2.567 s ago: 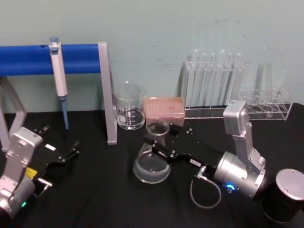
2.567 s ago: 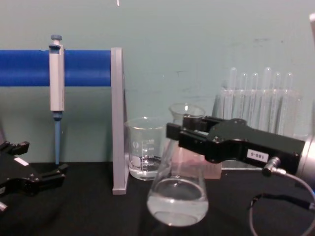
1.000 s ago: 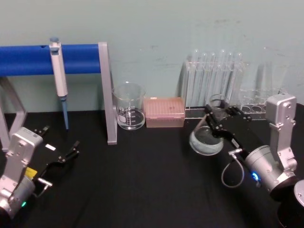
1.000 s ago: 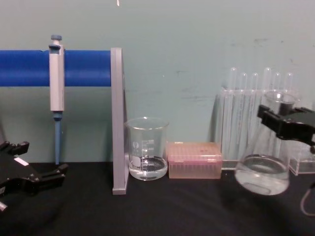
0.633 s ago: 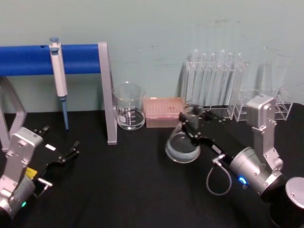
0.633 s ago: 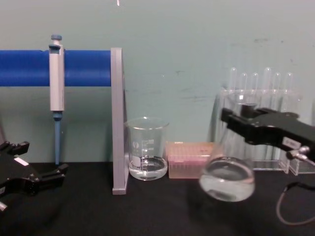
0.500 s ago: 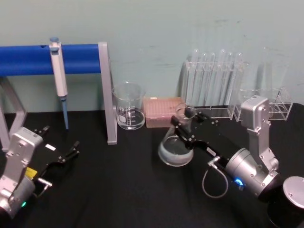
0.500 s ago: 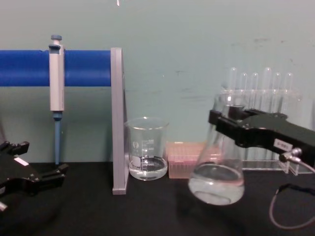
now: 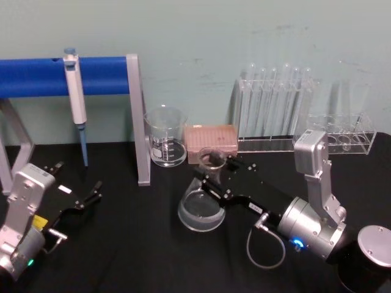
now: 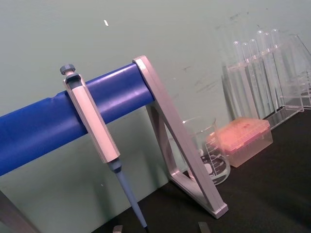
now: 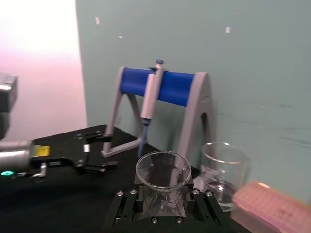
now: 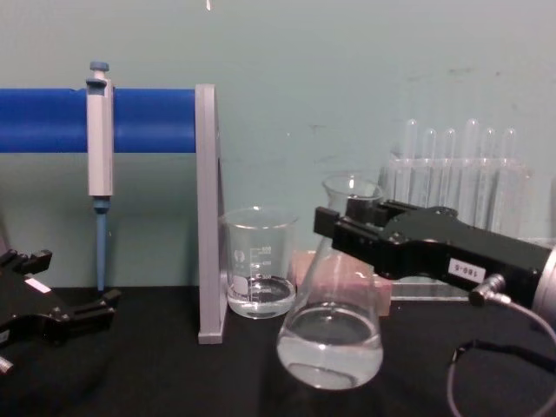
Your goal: Grasp the erlenmeyer flask with one hand, shake it three times, then place it back.
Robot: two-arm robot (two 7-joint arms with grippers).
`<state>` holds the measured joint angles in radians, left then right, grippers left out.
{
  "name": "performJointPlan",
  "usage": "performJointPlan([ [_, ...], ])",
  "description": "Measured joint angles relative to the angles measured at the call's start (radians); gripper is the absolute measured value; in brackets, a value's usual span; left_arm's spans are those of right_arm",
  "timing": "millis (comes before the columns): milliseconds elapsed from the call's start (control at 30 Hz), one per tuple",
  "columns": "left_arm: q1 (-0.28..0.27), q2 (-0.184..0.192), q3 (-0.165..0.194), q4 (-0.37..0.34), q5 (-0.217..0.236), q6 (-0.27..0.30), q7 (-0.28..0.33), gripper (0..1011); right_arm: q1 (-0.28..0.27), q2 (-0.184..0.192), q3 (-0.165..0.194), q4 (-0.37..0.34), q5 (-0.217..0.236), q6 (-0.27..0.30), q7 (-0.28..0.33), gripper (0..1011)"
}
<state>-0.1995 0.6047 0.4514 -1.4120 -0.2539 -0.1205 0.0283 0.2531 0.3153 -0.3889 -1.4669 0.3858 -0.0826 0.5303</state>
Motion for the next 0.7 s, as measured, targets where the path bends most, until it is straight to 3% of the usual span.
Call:
performJointPlan([
  [333,0.0,0.0,0.0,0.0,0.0,0.0,0.0,1001,0.018,0.022,-0.039,0.004,0.03,-0.01,0.038,456],
  [700,0.0,0.0,0.0,0.0,0.0,0.0,0.0,1001,0.032,0.029,-0.052,0.019,0.043,-0.013,0.009,456],
])
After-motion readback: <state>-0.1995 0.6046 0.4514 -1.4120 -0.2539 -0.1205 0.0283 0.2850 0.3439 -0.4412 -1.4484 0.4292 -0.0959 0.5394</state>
